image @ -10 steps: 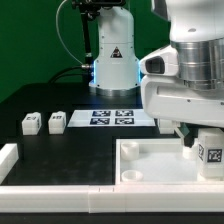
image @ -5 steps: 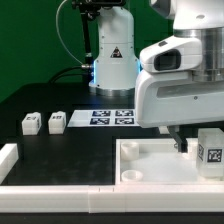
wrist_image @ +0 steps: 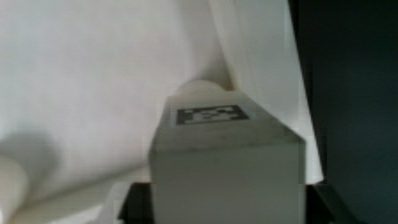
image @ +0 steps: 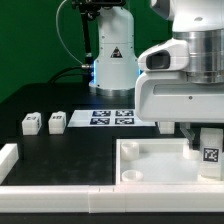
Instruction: Assemble one leg
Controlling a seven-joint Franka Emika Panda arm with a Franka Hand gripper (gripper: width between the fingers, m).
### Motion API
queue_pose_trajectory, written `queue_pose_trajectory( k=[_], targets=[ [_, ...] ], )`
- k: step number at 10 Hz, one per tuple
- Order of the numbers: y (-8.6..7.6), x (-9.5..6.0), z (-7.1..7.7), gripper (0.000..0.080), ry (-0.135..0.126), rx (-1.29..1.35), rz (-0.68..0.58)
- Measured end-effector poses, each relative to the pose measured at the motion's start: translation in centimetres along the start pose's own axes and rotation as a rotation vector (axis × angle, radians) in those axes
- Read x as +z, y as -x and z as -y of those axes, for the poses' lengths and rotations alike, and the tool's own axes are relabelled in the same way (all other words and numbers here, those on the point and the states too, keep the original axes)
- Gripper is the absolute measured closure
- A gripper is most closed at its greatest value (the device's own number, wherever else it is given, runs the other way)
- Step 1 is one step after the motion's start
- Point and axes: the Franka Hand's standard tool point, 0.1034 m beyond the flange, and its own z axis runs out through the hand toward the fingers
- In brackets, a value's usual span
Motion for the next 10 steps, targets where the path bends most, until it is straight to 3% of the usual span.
queue_pose_trajectory(
  k=[2,4,6,7,8,9,10],
  targets=[
    [-0.24,0.09,-0.27,0.0506,-0.015,0.353,0.012],
    [-0.42,0.17,-0.85,0.0506,-0.06,0.775,0.067],
    [-0.13,0.18,-0.6,0.0505,-0.047,1.043,0.076],
    [-0.15,0.19,-0.68,0.0505,-0.047,1.015,0.076],
    [-0.11,0.22,-0.65,0.0428,-0.047,0.98,0.075],
    [-0.02,0.25,-0.49,0.0428,-0.05,0.934,0.072],
    [0.19,0.33,0.03,0.0289,-0.066,0.75,0.059]
  ],
)
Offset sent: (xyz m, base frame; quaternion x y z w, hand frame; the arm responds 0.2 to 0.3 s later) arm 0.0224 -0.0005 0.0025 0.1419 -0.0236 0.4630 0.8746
